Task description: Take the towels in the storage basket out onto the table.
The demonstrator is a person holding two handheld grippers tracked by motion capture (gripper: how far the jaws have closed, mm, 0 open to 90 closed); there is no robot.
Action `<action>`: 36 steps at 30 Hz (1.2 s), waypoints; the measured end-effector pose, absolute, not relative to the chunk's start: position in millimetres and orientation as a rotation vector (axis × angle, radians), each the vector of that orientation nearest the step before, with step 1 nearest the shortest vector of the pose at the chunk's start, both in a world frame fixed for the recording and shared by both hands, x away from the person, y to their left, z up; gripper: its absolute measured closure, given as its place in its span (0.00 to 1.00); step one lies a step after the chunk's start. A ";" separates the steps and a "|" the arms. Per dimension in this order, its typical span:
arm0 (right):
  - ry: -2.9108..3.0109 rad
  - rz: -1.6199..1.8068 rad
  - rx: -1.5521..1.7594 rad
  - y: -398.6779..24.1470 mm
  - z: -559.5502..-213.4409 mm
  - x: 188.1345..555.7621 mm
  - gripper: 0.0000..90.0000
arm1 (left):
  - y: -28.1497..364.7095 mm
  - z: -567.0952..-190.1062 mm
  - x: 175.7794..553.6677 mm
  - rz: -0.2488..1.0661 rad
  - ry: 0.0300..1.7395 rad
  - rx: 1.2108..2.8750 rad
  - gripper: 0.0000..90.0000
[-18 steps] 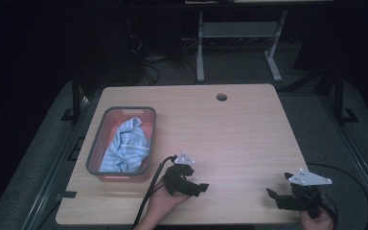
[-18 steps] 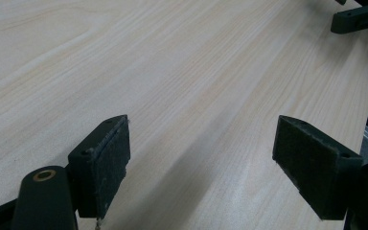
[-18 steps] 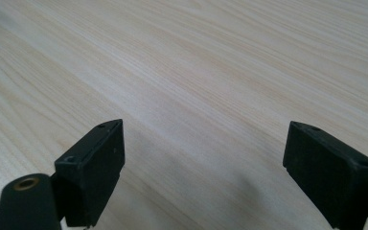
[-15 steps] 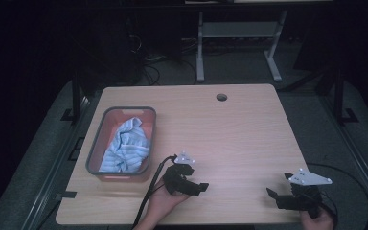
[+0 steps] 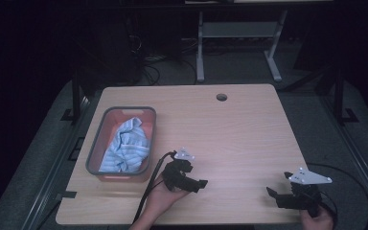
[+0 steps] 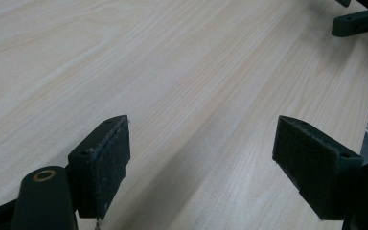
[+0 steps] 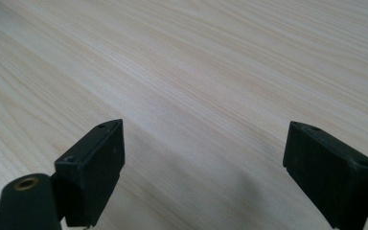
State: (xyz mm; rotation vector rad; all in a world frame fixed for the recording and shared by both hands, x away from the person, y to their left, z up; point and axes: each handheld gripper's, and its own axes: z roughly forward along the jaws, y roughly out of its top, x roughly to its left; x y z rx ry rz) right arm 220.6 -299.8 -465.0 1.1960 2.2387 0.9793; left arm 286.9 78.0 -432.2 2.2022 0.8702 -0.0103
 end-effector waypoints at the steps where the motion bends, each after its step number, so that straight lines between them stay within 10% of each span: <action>1: 2.234 0.981 1.200 -299.7 -464.6 220.4 0.15 | 78.7 -426.9 288.1 -0.015 0.866 2.199 0.22; 36: 2.242 0.983 1.171 -295.0 -462.6 219.1 0.15 | 117.1 -354.3 339.9 0.090 0.926 2.253 0.22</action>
